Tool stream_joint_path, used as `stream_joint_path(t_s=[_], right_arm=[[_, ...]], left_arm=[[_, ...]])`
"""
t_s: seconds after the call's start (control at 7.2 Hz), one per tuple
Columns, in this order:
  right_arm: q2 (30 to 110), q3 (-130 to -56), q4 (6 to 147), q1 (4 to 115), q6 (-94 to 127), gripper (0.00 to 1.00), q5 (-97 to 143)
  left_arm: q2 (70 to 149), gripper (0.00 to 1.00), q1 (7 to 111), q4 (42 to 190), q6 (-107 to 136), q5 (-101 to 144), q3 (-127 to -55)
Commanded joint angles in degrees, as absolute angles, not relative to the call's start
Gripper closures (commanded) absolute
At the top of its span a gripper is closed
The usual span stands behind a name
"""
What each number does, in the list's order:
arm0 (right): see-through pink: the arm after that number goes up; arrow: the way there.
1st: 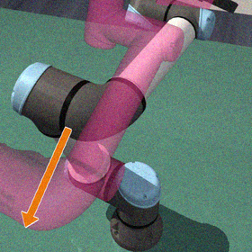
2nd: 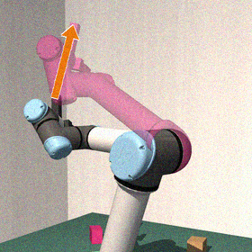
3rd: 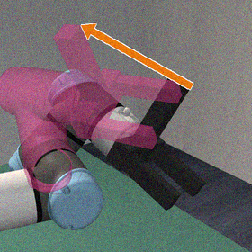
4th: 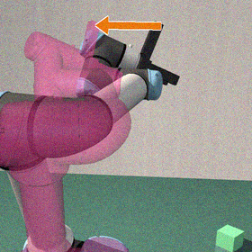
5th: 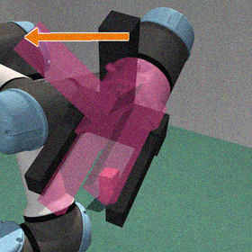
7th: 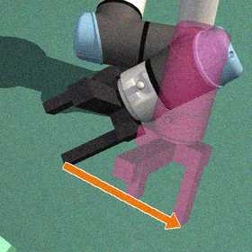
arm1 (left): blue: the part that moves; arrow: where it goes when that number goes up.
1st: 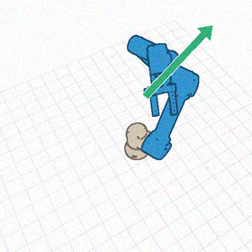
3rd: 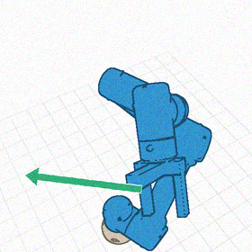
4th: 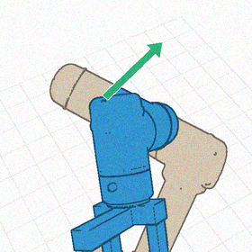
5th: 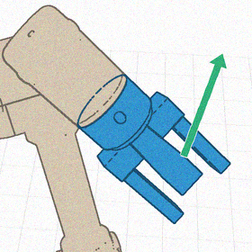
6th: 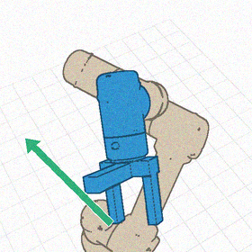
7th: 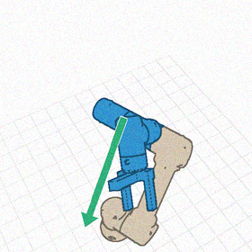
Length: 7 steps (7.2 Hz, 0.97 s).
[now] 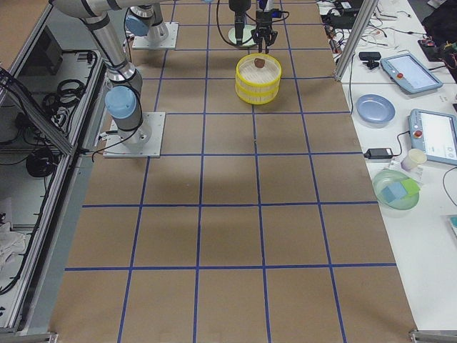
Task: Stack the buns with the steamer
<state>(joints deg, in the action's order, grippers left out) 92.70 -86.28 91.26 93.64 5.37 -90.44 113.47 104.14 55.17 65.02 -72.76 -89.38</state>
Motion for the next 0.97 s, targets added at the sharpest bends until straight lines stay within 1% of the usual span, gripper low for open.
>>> stream_joint_path(t_s=[0.0,0.14,0.28,0.42,0.56,0.83], right_arm=[[92.6,-86.3,92.5,93.3,4.9,0.00,-90.4],[92.6,-86.2,92.5,93.3,4.8,0.00,-90.0],[92.6,-86.4,91.8,93.3,4.6,0.00,-89.9],[92.8,-86.4,91.7,93.2,4.6,0.00,-88.3],[92.8,-86.4,91.7,93.2,4.4,0.00,-87.4],[92.9,-86.3,91.6,93.2,-0.5,0.00,-87.5]], left_arm=[[110.8,0.00,99.9,55.7,51.1,-76.0,-88.5],[109.4,0.00,97.4,58.4,39.5,-76.5,-88.0],[107.8,0.00,94.5,61.9,25.5,-81.3,-88.0],[105.8,0.00,91.5,65.9,16.4,-85.1,-88.0],[103.5,0.00,88.5,68.9,10.3,-88.6,-88.0],[99.5,0.00,87.5,75.6,3.5,-90.3,-87.9]])
